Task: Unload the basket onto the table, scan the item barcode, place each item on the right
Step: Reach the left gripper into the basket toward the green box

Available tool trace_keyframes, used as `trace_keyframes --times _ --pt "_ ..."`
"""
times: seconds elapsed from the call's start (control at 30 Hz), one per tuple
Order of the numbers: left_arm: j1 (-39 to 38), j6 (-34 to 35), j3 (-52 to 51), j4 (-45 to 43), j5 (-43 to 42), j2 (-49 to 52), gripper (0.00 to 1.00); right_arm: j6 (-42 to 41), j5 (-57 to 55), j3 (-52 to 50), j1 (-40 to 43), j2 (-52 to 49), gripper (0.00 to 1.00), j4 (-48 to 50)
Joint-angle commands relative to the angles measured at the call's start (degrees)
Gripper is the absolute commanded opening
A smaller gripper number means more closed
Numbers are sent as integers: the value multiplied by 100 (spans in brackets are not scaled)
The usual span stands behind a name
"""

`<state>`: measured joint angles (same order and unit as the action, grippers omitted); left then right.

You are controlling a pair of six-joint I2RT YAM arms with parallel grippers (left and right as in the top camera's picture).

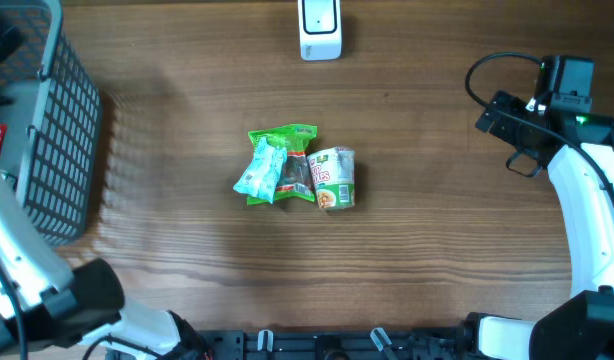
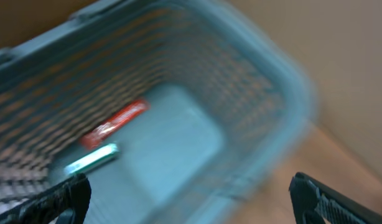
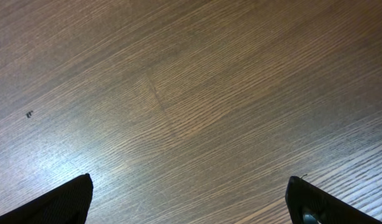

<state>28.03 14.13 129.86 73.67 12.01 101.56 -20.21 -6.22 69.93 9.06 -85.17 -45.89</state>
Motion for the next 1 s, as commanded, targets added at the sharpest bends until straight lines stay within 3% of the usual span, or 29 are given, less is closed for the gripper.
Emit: trace_keyframes --times 0.0,0.3,0.97 --pt "807 -195 -66 269 26 479 100 68 -11 120 -2 24 100 0" --pt "1390 -581 -815 361 -168 1228 100 70 -11 120 -2 24 100 0" --pt "1617 -2044 -2509 -1257 -168 2247 98 66 -11 120 -2 24 100 0"
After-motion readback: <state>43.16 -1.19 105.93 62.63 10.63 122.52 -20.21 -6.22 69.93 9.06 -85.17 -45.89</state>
